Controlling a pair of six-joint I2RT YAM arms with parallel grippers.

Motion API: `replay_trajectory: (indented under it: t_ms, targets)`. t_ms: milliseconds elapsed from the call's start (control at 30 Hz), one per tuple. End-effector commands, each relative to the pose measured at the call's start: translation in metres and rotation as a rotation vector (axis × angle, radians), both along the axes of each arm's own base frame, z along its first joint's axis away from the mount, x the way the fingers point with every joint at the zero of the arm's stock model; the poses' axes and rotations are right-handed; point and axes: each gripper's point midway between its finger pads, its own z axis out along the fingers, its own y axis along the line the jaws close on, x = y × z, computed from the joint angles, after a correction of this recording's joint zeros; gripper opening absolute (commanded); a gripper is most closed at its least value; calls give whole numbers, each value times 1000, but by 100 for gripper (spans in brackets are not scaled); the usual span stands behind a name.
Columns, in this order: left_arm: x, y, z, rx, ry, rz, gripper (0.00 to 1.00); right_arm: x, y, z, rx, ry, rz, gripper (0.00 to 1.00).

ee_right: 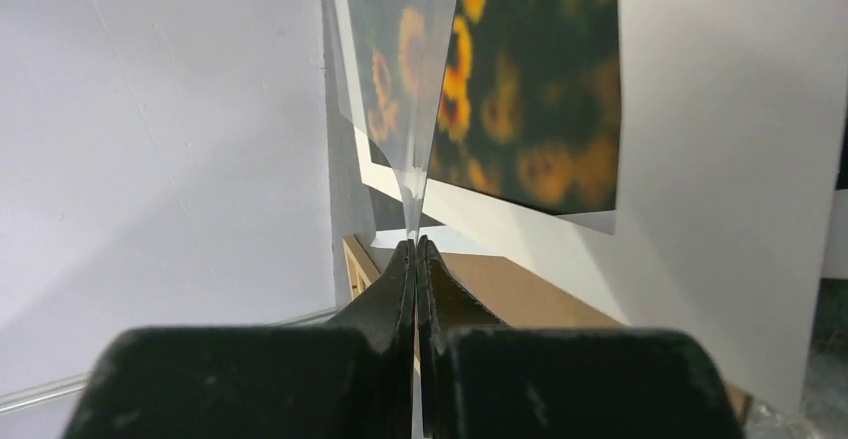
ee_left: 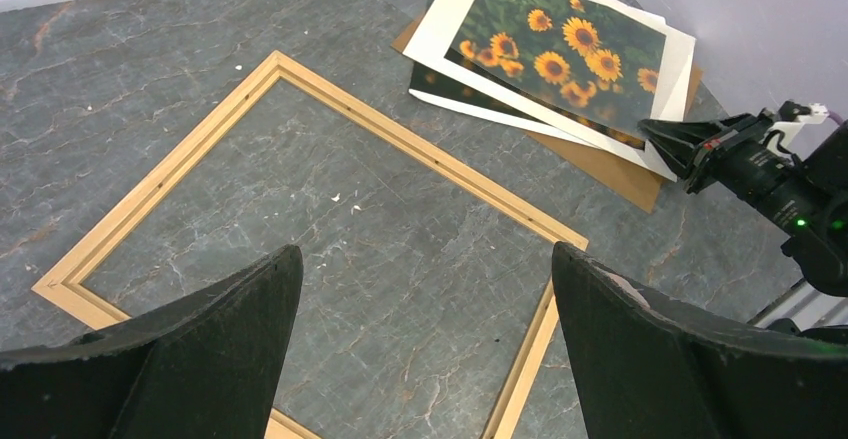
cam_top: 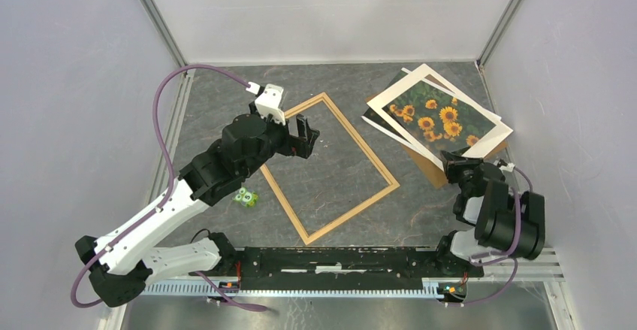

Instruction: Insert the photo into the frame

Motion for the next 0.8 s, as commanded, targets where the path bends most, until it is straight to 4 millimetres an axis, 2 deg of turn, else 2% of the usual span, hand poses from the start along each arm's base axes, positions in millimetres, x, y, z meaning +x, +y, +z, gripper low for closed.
replay_trajectory:
  t_ms: [0, 67, 167, 233, 433, 533, 633, 667, 767]
  targets:
    - [1, -5, 8, -72, 6, 2, 100, -10, -6, 9, -152, 22, 6, 0]
    - [2, -4, 8, -76, 6, 5, 100, -16, -11, 15, -255, 63, 19, 0]
    - [4, -1, 10, -84, 6, 15, 100, -19, -21, 34, -418, 118, 56, 0]
    - [6, 2, 10, -90, 8, 22, 100, -20, -21, 51, -473, 123, 91, 0]
    - [15, 13, 12, -121, 23, 59, 100, -19, 5, 81, -431, 60, 208, 0]
    - [20, 18, 10, -129, 31, 76, 100, -15, 6, 108, -421, 10, 192, 0]
    - [25, 17, 5, -140, 53, 77, 100, -5, 2, 146, -427, -45, 166, 0]
    - [26, 14, 3, -146, 64, 69, 100, 0, 2, 160, -424, -71, 164, 0]
    - [28, 0, -9, -168, 122, 19, 100, 6, 9, 179, -384, -97, 188, 0]
